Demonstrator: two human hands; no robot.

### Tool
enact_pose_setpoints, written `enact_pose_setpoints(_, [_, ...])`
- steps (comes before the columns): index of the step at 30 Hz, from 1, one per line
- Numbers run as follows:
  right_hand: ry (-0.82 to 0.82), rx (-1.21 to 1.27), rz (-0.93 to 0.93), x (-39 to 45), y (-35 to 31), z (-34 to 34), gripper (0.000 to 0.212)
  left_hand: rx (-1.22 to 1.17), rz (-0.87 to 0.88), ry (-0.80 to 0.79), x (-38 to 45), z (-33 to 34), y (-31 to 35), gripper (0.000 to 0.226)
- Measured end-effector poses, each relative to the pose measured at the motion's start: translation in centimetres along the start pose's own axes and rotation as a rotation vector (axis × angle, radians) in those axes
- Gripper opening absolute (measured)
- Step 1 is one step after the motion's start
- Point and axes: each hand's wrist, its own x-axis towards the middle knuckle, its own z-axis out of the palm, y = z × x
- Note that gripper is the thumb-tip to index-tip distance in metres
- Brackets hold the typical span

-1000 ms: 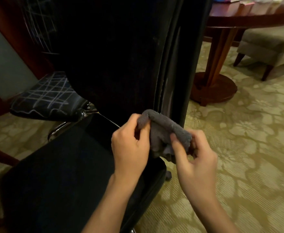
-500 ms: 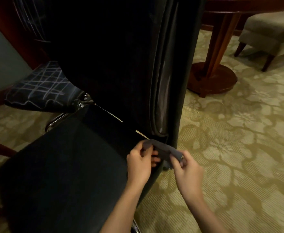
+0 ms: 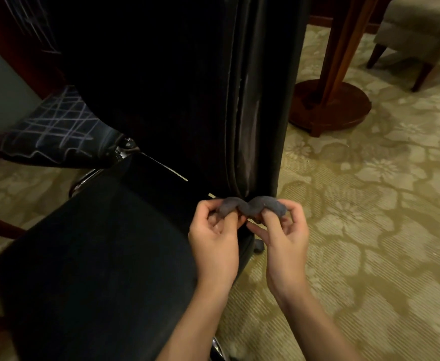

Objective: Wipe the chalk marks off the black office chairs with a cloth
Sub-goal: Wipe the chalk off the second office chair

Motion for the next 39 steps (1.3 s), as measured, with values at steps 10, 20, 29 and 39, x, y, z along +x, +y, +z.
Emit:
enact_pose_setpoints(10, [0.142,-0.058,0.106,1.5,2.9,-0.4,0.003,0.234,-0.081,-0.009,2.7,0.0,-1.9,0.021])
enact_pose_setpoints(20, [-0.018,-0.073,-0.145,0.1,-1.7,1.6,0.006,0.224,0.247,-0.037,0.7,-0.8,2.7,0.015])
enact_pose_setpoints(29, [-0.034,-0.313,-0.201,1.0,-1.4,1.0,0.017,0.578,0.264,-0.090,2.7,-2.1,1.8,0.014])
enact_pose_setpoints(39, [0.021,-0.364,-0.814,4.5,-15.8,8.7,0.008,0.506,0.756,0.034,4.4,1.4,15.3,0.016])
